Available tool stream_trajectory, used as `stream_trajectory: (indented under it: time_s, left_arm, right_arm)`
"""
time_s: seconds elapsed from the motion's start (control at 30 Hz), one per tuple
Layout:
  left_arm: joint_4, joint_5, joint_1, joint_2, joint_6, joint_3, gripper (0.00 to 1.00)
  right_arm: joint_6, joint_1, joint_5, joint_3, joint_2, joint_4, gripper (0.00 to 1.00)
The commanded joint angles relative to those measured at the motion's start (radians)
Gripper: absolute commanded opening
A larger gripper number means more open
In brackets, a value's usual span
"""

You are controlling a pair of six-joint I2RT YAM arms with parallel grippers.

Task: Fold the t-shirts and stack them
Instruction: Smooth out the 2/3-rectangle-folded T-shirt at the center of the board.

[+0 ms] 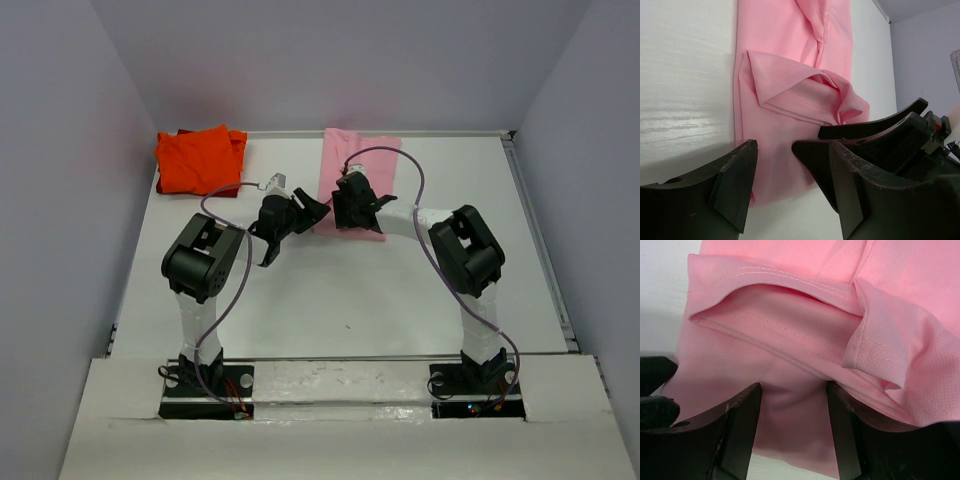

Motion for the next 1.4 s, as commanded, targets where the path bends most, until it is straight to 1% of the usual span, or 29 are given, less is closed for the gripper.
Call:
stream_trajectory:
  time_s: [0.0, 0.2, 0.3, 0.43, 0.47, 0.57, 0.6, 0.67, 0.7, 0.77, 0.8, 0.87, 0.9, 1.0, 1.1, 1.2, 1.27, 1.33, 1.37]
  left_arm:
    - [0.143, 0.056, 0.006, 0.010, -0.070, 0.014, 0.68]
    - [0.260, 0.086, 0.006, 0.061, -0.139, -0.021, 0.68]
    - [0.210, 0.102, 0.006, 0.081, -0.127, 0.008, 0.68]
    - [0.044, 0.109, 0.001, 0.093, -0.086, 0.061, 0.68]
    - [-0.061, 0.109, 0.001, 0.095, -0.064, 0.083, 0.68]
    - [-0.206, 0.075, -0.008, 0.074, 0.014, 0.141, 0.67]
    - [-0.233, 0.037, -0.010, 0.063, 0.032, 0.150, 0.67]
    - [-0.342, 0.000, -0.011, 0.027, 0.066, 0.166, 0.67]
    - [-0.385, -0.047, -0.011, 0.015, 0.113, 0.191, 0.67]
    - [-0.464, -0.112, -0.013, -0.022, 0.159, 0.215, 0.67]
    - [-0.529, -0.138, -0.016, -0.028, 0.182, 0.225, 0.67]
    - [-0.592, -0.215, -0.017, -0.034, 0.227, 0.268, 0.67]
    - [-0.622, -0.226, -0.019, -0.037, 0.236, 0.284, 0.67]
    - [-0.631, -0.211, -0.022, -0.022, 0.235, 0.284, 0.67]
    - [-0.620, -0.207, -0.031, -0.016, 0.229, 0.265, 0.67]
    - [-0.611, -0.212, -0.039, -0.028, 0.229, 0.244, 0.66]
    - [-0.597, -0.246, -0.039, -0.077, 0.229, 0.198, 0.66]
    - [-0.585, -0.281, -0.039, -0.130, 0.232, 0.181, 0.66]
    - [-0.579, -0.295, -0.039, -0.181, 0.233, 0.178, 0.66]
  right_arm:
    - [0.004, 0.002, 0.025, -0.036, -0.009, -0.040, 0.61]
    - [0.012, 0.002, 0.021, -0.036, 0.000, -0.031, 0.60]
    - [0.019, 0.002, 0.037, -0.039, -0.003, -0.031, 0.60]
    - [0.026, 0.002, 0.086, -0.033, -0.011, -0.034, 0.60]
    - [0.026, 0.002, 0.096, -0.032, -0.014, -0.034, 0.61]
    - [0.018, 0.002, 0.117, -0.015, -0.011, -0.034, 0.61]
    - [0.015, 0.002, 0.117, -0.010, -0.010, -0.035, 0.61]
    - [0.013, 0.002, 0.116, 0.003, -0.008, -0.040, 0.61]
    - [0.013, 0.002, 0.114, 0.005, -0.009, -0.040, 0.61]
    - [0.013, 0.002, 0.108, 0.010, -0.009, -0.040, 0.61]
    - [0.015, 0.002, 0.106, 0.010, -0.009, -0.041, 0.61]
    - [0.018, 0.002, 0.114, 0.013, -0.009, -0.041, 0.61]
    - [0.024, 0.002, 0.126, 0.016, -0.005, -0.040, 0.61]
    - [0.021, 0.002, 0.151, 0.036, 0.006, -0.040, 0.61]
    - [0.012, 0.002, 0.207, 0.066, 0.035, -0.037, 0.61]
    - [0.003, -0.007, 0.211, 0.091, 0.061, -0.038, 0.61]
    - [0.004, -0.007, 0.194, 0.099, 0.060, -0.040, 0.61]
    - [0.007, -0.007, 0.178, 0.091, 0.053, -0.041, 0.61]
    - [0.015, -0.007, 0.175, 0.086, 0.049, -0.041, 0.61]
